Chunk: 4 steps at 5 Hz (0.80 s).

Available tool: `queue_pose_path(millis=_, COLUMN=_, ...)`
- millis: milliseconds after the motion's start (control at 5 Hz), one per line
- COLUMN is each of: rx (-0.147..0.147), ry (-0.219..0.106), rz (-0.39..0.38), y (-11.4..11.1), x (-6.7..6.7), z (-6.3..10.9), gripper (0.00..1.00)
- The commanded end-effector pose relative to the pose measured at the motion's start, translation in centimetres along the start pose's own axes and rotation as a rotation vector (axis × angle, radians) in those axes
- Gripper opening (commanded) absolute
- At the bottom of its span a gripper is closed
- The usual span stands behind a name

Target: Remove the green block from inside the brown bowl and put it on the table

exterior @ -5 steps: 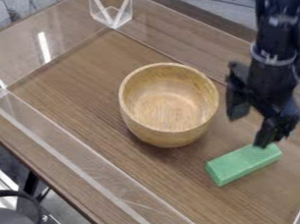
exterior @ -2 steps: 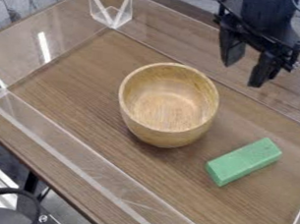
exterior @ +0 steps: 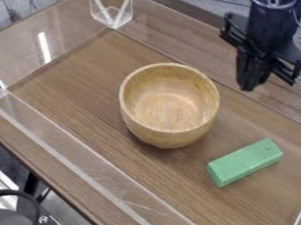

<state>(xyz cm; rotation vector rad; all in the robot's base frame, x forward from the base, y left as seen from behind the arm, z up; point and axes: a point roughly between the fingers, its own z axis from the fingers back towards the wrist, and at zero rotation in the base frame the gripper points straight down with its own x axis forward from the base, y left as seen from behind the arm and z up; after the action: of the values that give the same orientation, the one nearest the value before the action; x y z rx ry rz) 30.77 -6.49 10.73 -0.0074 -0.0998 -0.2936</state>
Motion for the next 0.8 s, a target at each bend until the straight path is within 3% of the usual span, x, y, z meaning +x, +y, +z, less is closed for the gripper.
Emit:
queue_pose_path(millis=0, rx=-0.01, ry=-0.061, rz=-0.038, y=-1.3, x=1.7, z=0.9, gripper=0.0)
queue_pose_path(millis=200, rx=-0.029, ry=-0.052, rz=-0.071, y=-2.3, x=1.9, z=0.0, gripper=0.0)
queue_pose_path(millis=600, rx=-0.041, ry=-0.026, rz=-0.049, y=-1.0, x=3.5, z=-2.4, gripper=0.0)
